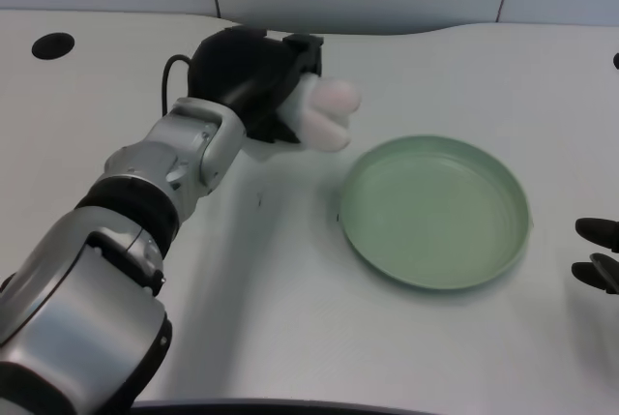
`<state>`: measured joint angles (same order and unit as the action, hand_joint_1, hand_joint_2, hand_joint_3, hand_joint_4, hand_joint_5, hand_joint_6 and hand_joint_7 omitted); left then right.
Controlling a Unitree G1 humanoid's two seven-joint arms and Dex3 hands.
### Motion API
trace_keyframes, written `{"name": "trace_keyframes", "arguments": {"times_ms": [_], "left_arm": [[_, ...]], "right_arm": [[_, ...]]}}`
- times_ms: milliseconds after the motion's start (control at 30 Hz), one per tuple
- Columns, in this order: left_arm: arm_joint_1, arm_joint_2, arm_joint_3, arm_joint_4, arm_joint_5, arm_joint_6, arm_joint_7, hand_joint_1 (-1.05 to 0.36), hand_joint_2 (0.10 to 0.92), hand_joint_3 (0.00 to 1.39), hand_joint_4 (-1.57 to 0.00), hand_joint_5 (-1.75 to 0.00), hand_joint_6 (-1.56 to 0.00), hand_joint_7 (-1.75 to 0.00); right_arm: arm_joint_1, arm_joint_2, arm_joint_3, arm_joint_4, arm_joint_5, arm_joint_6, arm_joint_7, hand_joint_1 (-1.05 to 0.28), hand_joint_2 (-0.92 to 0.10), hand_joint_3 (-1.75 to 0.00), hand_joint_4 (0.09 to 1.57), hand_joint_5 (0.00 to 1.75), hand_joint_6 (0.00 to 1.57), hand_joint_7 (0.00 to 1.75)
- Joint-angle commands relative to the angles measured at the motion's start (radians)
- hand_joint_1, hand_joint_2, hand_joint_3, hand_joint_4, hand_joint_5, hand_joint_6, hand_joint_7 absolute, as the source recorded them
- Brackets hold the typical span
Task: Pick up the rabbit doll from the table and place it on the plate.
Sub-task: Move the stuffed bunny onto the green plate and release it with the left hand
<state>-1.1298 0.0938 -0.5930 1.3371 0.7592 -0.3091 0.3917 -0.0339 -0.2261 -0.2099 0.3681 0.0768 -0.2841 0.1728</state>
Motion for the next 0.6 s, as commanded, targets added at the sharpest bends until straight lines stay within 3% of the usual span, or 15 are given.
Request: {"name": "trace_keyframes", "arguments": {"times_ms": [33, 133, 233, 333, 467, 600], "left_arm": [[-0.038, -0.049, 0.015, -0.009, -0.023, -0.023, -0.045, -0.11, 0.887, 0.04, -0.82, -1.75, -0.57, -1.75], [-0.053, -0.102, 0.009, -0.014, -0.026, -0.044, -0.094, -0.13, 0.895, 0.04, -0.83, -1.75, -0.59, -1.75], [-0.063, -0.15, 0.008, -0.016, -0.031, -0.049, -0.133, -0.17, 0.908, 0.05, -0.83, -1.75, -0.59, -1.75], [-0.067, -0.192, 0.008, -0.017, -0.032, -0.043, -0.151, -0.16, 0.897, 0.04, -0.83, -1.75, -0.59, -1.75], [-0.062, -0.236, 0.0, -0.015, -0.027, -0.054, -0.16, -0.13, 0.917, 0.05, -0.82, -1.75, -0.59, -1.75], [-0.053, -0.252, -0.009, -0.009, -0.018, -0.05, -0.155, -0.14, 0.913, 0.05, -0.79, -1.75, -0.57, -1.75]], "right_arm": [[0.01, -0.001, 0.003, -0.028, -0.005, 0.044, -0.021, -0.43, -0.92, -0.15, 1.05, 0.01, 0.95, 0.01], [0.006, -0.005, 0.004, -0.023, 0.008, 0.042, -0.006, -0.43, -0.92, -0.15, 1.05, 0.01, 0.95, 0.0], [0.002, -0.011, 0.01, -0.012, 0.0, 0.025, -0.004, -0.43, -0.92, -0.15, 1.05, 0.01, 0.94, 0.0], [0.001, -0.011, 0.015, -0.012, -0.01, 0.022, -0.008, -0.43, -0.92, -0.15, 1.04, 0.0, 0.93, 0.0], [0.006, 0.001, 0.02, -0.032, -0.002, 0.042, -0.008, -0.43, -0.92, -0.15, 1.04, 0.0, 0.93, 0.0], [0.013, 0.005, 0.029, -0.036, -0.015, 0.022, -0.014, -0.43, -0.92, -0.15, 1.04, 0.0, 0.93, 0.0]]}}
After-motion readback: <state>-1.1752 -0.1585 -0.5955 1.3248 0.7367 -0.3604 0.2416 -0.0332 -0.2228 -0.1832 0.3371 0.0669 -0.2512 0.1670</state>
